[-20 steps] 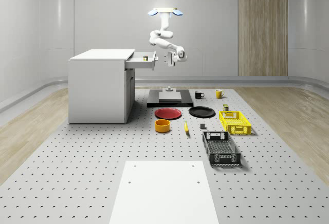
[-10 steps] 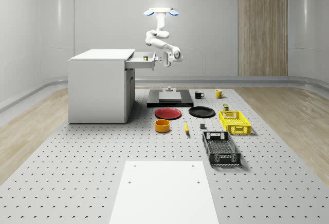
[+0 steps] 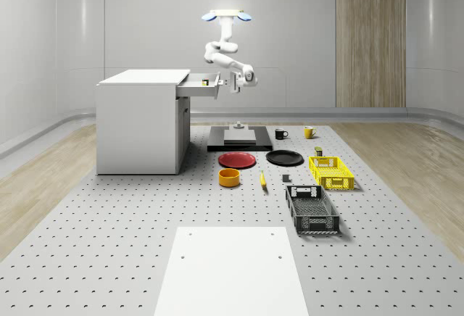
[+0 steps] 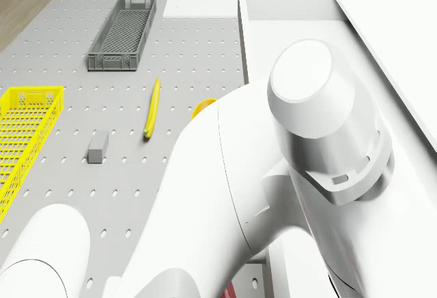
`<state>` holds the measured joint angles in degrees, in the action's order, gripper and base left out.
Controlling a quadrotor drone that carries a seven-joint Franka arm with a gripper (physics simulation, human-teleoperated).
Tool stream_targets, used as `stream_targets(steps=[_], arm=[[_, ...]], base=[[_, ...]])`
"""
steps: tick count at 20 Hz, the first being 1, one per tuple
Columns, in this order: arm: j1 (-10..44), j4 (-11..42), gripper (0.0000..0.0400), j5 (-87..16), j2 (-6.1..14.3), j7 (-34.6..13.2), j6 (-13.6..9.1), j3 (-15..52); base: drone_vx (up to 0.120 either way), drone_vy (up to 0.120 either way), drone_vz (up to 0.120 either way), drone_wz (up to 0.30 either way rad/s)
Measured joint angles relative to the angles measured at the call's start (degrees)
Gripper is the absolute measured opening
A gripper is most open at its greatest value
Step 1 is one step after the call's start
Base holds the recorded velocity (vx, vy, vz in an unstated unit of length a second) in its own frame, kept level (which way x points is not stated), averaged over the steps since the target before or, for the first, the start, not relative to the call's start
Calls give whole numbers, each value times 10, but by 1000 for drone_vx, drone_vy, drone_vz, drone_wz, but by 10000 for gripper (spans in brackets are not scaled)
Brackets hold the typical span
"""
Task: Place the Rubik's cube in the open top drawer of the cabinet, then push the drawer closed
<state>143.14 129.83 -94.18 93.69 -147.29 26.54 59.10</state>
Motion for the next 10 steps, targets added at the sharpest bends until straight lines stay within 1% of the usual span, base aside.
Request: stream_targets(steps=[2, 3, 6, 10], arm=[[0, 0, 106, 0, 0, 0, 0, 0], [0, 0, 105, 0, 0, 0, 0, 0], [-4, 3, 105, -4, 1, 2, 0, -1], [-25, 18, 105, -24, 5, 15, 0, -5]], base=[[0, 0, 0, 0], [0, 0, 120, 0], [0, 0, 0, 0], [0, 0, 0, 0]])
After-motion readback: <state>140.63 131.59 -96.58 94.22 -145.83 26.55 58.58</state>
